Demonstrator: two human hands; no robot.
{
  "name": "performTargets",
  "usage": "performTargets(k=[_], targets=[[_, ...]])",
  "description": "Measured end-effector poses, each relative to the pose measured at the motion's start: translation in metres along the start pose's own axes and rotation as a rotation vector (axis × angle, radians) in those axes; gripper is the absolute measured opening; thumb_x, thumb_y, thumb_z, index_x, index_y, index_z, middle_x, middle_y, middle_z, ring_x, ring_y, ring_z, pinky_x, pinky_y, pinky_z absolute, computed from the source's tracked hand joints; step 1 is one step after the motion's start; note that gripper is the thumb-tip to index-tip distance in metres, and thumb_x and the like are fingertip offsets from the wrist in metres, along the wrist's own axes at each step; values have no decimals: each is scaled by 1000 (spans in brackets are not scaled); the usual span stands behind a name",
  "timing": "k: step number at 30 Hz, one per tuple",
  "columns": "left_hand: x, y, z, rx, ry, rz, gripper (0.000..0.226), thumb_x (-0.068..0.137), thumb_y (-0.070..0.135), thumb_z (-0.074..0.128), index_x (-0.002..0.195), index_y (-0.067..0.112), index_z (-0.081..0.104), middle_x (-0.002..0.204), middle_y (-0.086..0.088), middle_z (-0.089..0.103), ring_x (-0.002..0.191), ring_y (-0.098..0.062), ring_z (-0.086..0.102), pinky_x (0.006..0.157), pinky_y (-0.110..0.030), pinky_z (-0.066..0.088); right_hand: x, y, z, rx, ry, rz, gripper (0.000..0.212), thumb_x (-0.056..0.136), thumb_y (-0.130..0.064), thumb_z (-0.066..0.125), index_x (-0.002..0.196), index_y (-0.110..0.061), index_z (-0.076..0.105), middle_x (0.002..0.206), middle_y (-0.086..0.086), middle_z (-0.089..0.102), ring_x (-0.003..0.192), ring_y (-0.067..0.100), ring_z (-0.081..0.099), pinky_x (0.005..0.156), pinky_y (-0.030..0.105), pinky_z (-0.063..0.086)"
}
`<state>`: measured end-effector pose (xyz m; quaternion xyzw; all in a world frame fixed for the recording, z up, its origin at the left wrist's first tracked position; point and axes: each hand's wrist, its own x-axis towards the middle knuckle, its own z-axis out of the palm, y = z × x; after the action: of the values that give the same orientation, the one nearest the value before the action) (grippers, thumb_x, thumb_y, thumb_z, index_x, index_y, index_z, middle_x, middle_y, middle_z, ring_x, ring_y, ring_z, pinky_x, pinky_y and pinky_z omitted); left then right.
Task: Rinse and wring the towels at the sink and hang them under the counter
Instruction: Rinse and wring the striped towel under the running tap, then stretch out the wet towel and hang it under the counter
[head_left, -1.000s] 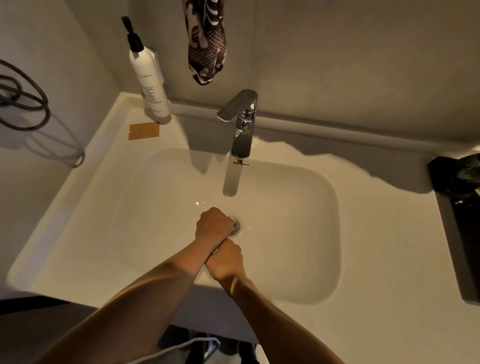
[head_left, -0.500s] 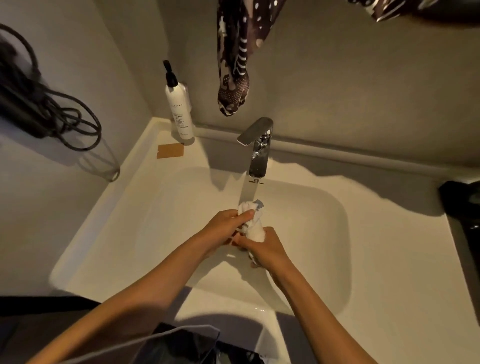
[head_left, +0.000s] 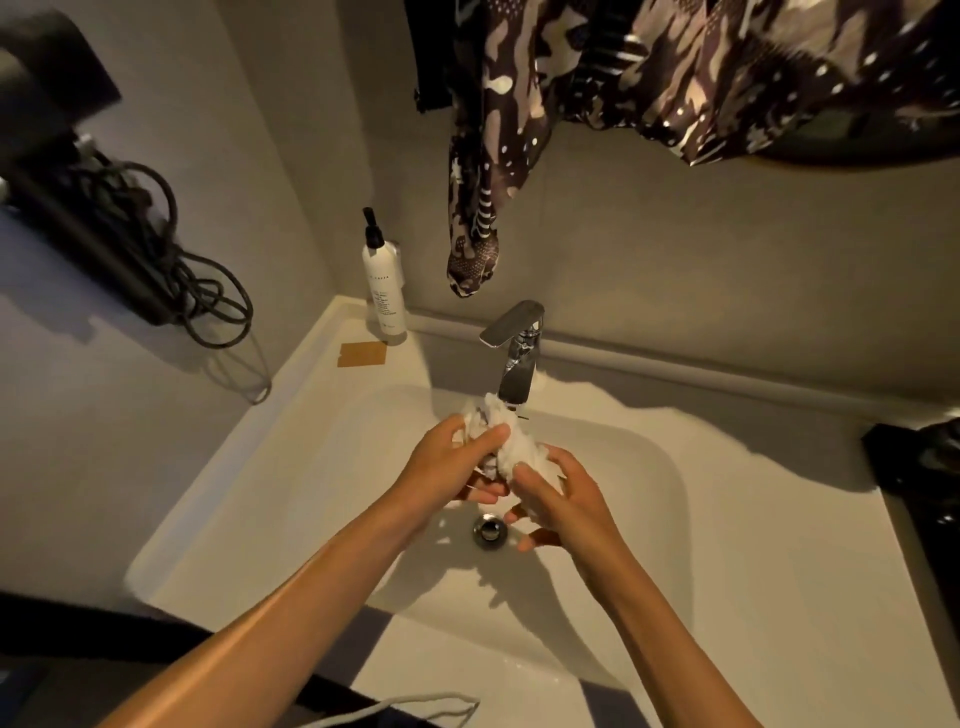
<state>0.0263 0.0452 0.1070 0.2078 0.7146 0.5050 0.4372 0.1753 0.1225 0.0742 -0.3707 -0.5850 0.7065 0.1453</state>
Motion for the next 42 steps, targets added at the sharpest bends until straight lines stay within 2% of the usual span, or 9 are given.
performTargets(k=[4, 7, 10, 18, 26, 31, 35, 38, 42], targets=[[-4, 24, 1, 235, 102, 188, 22, 92, 33, 64, 99, 12, 67, 89, -15, 75, 70, -33, 75, 69, -52, 63, 7, -3, -4, -215, 129, -122, 53, 68, -40, 84, 112, -27, 58, 103, -5, 69, 91, 20, 70, 73, 47, 62], [-10, 32, -7, 474, 117, 305, 16, 94, 35, 52, 106, 29, 61, 86, -7, 72, 76, -27, 71, 71, -43, 59, 3, -12, -10, -69, 142, -176, 17, 89, -17, 68, 105, -17, 70, 91, 8, 76, 79, 30, 74, 72, 50, 63], [-14, 31, -14, 698, 212, 443, 17, 99, 36, 45, 109, 39, 58, 80, 0, 70, 77, -24, 65, 69, -37, 52, -1, -22, -12, 21, 235, -140, 35, 93, -23, 51, 80, 6, 65, 76, 28, 70, 69, 45, 70, 61, 44, 58], [-44, 76, -9, 582, 245, 760, 26, 100, 13, 54, 103, 35, 67, 86, 16, 67, 87, -8, 60, 70, -23, 47, -7, -29, -25, -49, 229, -40, 35, 87, -26, 50, 52, -24, 53, 56, 2, 57, 63, 18, 50, 62, 27, 44], [-41, 146, 16, 421, 277, 879, 14, 99, 19, 52, 96, 21, 66, 87, -5, 66, 81, -25, 62, 72, -45, 50, -20, -64, -52, -208, 324, -287, 39, 86, -33, 44, 80, 1, 61, 82, 20, 69, 80, 35, 66, 74, 50, 57], [-60, 206, 21, 407, -48, 1012, 13, 93, 6, 55, 97, -2, 65, 89, -14, 60, 81, -17, 52, 75, -27, 40, -43, -92, -72, -451, 574, -352, 48, 83, -18, 67, 129, -16, 52, 127, 6, 55, 113, 22, 58, 88, 28, 40], [-72, 245, 30, 441, -412, 981, 5, 94, 3, 59, 96, 0, 62, 85, -6, 55, 80, -7, 50, 74, -22, 39, -43, -146, -57, -497, 121, -635, 50, 75, -23, 81, 119, -28, 57, 115, -19, 64, 106, -9, 59, 87, 13, 47], [-48, 236, 27, 124, -123, 804, 14, 92, 21, 66, 100, 11, 70, 89, 1, 67, 85, -6, 61, 86, -23, 48, -25, -164, -43, -346, -146, -522, 7, 76, -27, 66, 73, -27, 72, 71, -15, 71, 67, -4, 60, 65, 24, 50], [-21, 142, 17, -422, -68, 250, 49, 95, 58, 48, 101, 19, 79, 105, -11, 78, 96, -21, 74, 92, -41, 55, -16, -170, -14, -185, -191, -438, 17, 92, -20, 60, 87, -11, 74, 80, -1, 76, 76, 12, 69, 71, 34, 56]])
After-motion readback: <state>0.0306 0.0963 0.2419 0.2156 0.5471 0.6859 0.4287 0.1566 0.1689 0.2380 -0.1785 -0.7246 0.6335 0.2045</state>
